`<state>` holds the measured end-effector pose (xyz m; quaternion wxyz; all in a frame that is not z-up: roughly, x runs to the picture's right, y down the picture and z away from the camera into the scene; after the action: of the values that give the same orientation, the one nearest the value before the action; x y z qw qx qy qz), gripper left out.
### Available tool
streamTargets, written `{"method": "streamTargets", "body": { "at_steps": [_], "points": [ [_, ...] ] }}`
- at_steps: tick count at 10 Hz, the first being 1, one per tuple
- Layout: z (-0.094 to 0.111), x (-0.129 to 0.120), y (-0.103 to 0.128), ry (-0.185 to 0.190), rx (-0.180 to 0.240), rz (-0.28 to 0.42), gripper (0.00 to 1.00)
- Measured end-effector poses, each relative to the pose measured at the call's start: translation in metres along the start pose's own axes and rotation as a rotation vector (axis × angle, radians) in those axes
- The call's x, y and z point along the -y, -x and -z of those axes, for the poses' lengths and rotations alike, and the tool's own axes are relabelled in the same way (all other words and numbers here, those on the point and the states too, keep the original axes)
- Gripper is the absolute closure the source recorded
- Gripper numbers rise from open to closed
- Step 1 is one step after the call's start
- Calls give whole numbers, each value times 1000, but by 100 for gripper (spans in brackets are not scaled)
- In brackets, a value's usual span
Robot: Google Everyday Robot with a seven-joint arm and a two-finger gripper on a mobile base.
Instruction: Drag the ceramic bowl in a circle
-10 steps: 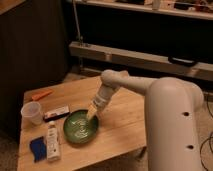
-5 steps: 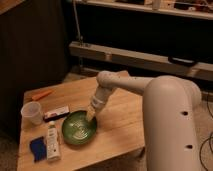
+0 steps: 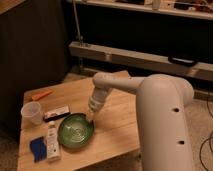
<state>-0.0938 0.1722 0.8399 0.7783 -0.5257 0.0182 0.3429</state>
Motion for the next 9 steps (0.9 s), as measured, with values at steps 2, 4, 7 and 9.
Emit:
{"method": "streamTargets", "body": {
  "at_steps": [2, 4, 7, 9],
  "points": [
    [-3, 0, 0, -3, -14, 2, 68],
    [-5, -1, 1, -4, -27, 5, 86],
    [0, 4, 9, 5, -33, -4, 100],
    [25, 26, 22, 10, 1, -34, 100]
  ]
}}
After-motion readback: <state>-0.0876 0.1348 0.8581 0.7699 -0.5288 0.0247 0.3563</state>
